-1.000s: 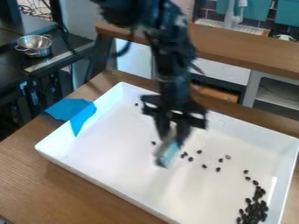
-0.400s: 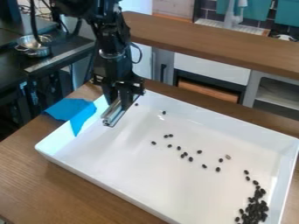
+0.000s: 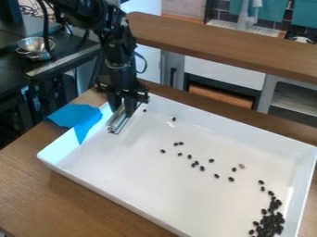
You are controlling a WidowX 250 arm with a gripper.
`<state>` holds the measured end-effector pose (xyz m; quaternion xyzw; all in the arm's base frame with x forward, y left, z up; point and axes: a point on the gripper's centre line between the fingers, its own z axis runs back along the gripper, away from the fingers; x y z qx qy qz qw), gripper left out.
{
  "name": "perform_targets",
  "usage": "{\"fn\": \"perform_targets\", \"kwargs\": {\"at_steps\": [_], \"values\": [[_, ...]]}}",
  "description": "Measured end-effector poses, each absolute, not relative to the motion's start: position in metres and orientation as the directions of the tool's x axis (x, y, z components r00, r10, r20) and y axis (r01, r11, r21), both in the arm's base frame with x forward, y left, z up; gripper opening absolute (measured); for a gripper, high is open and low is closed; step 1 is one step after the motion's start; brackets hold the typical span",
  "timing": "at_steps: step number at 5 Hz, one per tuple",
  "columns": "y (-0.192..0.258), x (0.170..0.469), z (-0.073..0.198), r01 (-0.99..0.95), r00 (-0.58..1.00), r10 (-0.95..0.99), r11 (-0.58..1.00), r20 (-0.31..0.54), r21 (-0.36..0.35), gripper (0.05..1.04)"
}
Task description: Sweep into pile
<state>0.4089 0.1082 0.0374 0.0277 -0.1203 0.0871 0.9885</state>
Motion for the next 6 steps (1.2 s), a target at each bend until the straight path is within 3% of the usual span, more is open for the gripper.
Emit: {"fn": "perform_targets", "kwargs": {"at_steps": [6], "values": [[0.121,0.417,0.007,-0.248,0.947,0.207,0.958,0.246,0.148,0.360]]}}
